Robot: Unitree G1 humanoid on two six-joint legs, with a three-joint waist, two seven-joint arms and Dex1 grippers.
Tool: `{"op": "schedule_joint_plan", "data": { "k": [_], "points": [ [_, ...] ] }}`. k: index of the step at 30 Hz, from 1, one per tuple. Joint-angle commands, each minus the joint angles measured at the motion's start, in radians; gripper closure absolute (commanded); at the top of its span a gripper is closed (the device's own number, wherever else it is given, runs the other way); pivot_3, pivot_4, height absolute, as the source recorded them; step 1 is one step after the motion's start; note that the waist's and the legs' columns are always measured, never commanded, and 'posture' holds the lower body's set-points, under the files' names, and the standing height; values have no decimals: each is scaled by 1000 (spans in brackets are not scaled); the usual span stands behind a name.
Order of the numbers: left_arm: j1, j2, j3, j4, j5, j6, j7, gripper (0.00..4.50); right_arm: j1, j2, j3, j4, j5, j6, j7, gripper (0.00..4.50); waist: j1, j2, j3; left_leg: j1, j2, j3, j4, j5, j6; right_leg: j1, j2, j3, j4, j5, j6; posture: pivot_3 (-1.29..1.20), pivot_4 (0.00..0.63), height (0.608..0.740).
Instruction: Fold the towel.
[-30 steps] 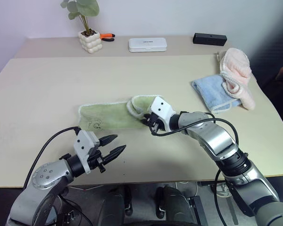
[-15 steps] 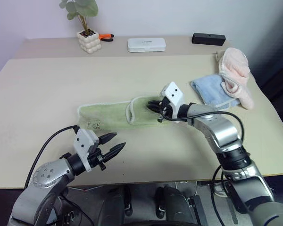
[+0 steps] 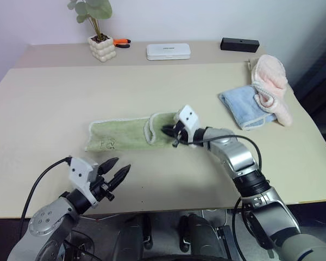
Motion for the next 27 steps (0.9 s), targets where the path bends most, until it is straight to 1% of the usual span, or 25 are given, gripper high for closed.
{"op": "schedule_joint_plan", "data": {
  "k": [1, 3, 4, 5, 7, 12, 15, 18, 20, 21, 22, 24, 27],
  "points": [
    [-3, -74, 85, -22, -190, 72, 160, 1285, -34, -60, 26, -103, -47, -174, 91, 2097, 5, -1, 0, 0, 0, 0, 0, 0, 0, 0, 0, 0, 0, 0, 0, 0, 150, 731],
    [-7, -95, 99, -20, -249, 103, 216, 389, -30, -80, 46, -121, -64, -231, 125, 1131, 4, -3, -2, 0, 0, -1, 0, 0, 1, 1, 0, 0, 0, 0, 0, 0, 150, 731],
    [-17, -112, 102, -7, -280, 130, 275, 0, -20, -85, 53, -142, -61, -253, 146, 543, 3, -3, -2, 1, 0, -1, 0, 0, 1, 2, 0, -1, 0, 0, 0, 0, 150, 731],
    [-36, -144, 112, 22, -355, 154, 369, 0, -5, -90, 66, -165, -64, -279, 165, 96, 3, -3, -2, 1, -1, 0, 0, 0, 1, 2, 0, -1, 0, 0, 0, 0, 150, 731],
    [-69, -186, 133, 56, -464, 173, 492, 0, 19, -93, 81, -193, -65, -304, 187, 96, 2, -3, -2, 1, -1, -1, 1, 0, 1, 3, -1, -1, -1, 0, 0, 0, 150, 731],
    [-168, -241, 190, 143, -645, 127, 693, 0, 57, -88, 96, -227, -74, -314, 195, 96, 3, -4, -2, 1, -1, -1, 2, 0, 1, 3, -1, -1, 0, 1, 1, 0, 150, 731],
    [-215, -238, 197, 182, -676, 118, 762, 0, 60, -81, 96, -237, -71, -303, 193, 96, 3, -4, -2, 1, -1, -1, 2, 0, 1, 4, 0, -1, 0, 1, 1, 0, 150, 731],
    [-291, -256, 222, 253, -711, 68, 833, 0, 68, -80, 102, -250, -75, -305, 194, 96, 4, -4, -2, 2, -1, -2, 2, 0, 1, 5, 0, -1, 0, 1, 1, 0, 150, 731],
    [-319, -242, 218, 282, -714, 69, 845, 0, 69, -79, 102, -254, -77, -303, 189, 96, 5, -4, -2, 3, -1, -2, 2, 0, 1, 6, 0, -1, 0, 1, 1, 0, 150, 731],
    [-327, -234, 214, 290, -712, 72, 847, 513, 71, -78, 102, -258, -78, -301, 186, 41, 4, -4, -2, 3, -1, -2, 2, 0, 1, 6, 0, -1, 0, 1, 1, 0, 150, 731],
    [-332, -230, 210, 294, -712, 72, 849, 875, 72, -77, 102, -262, -77, -298, 184, 41, 3, -4, -2, 3, -1, -2, 2, 0, 1, 6, 0, -1, 0, 1, 1, 0, 150, 731],
    [-338, -226, 208, 299, -718, 64, 845, 1845, 79, -78, 103, -274, -77, -291, 181, 41, 4, -4, -2, 3, -1, -2, 2, 0, 1, 6, 0, -1, 0, 0, 1, 0, 150, 731],
    [-339, -219, 206, 301, -718, 62, 840, 3418, 90, -83, 106, -287, -81, -287, 179, 41, 5, -4, -2, 2, -1, -2, 2, 0, 1, 6, 0, -2, 0, 0, 1, 0, 150, 731]
  ]
}}
